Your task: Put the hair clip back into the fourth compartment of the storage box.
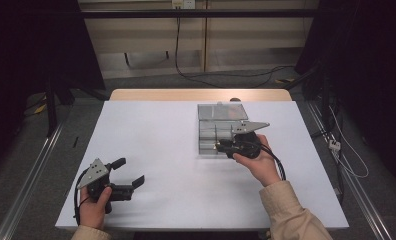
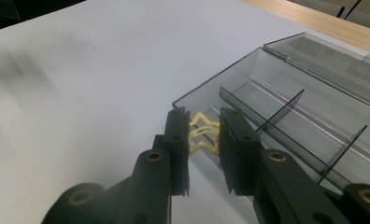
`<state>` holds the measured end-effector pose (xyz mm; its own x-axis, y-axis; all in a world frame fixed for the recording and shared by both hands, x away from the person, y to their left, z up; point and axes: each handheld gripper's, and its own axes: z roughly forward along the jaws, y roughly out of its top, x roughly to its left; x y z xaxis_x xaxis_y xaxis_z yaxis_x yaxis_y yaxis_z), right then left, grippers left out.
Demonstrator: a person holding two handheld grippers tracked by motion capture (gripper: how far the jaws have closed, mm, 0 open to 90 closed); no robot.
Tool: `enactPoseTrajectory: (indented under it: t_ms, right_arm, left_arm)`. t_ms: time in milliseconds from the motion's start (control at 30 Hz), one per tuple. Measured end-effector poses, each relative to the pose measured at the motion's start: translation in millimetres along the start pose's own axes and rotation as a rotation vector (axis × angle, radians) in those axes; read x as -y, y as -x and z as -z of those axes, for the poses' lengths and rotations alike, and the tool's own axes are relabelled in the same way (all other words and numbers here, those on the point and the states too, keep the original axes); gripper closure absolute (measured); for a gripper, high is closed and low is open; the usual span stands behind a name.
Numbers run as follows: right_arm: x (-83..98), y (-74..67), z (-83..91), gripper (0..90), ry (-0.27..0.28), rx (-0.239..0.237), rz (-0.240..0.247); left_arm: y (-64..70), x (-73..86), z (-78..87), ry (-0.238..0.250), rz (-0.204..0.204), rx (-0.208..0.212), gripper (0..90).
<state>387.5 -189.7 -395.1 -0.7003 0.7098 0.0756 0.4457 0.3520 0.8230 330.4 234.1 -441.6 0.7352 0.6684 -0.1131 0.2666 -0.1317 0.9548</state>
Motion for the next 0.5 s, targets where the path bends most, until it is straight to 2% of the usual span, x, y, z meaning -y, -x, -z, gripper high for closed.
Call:
enactPoseTrajectory:
  t_ms: [500]
  right_arm:
    - [-6.6, 1.7, -11.2, 74.0, 0.006, 0.002, 0.002]
  left_arm:
    - [-0.1, 0.4, -0.5, 0.001, 0.011, 0.006, 3.3]
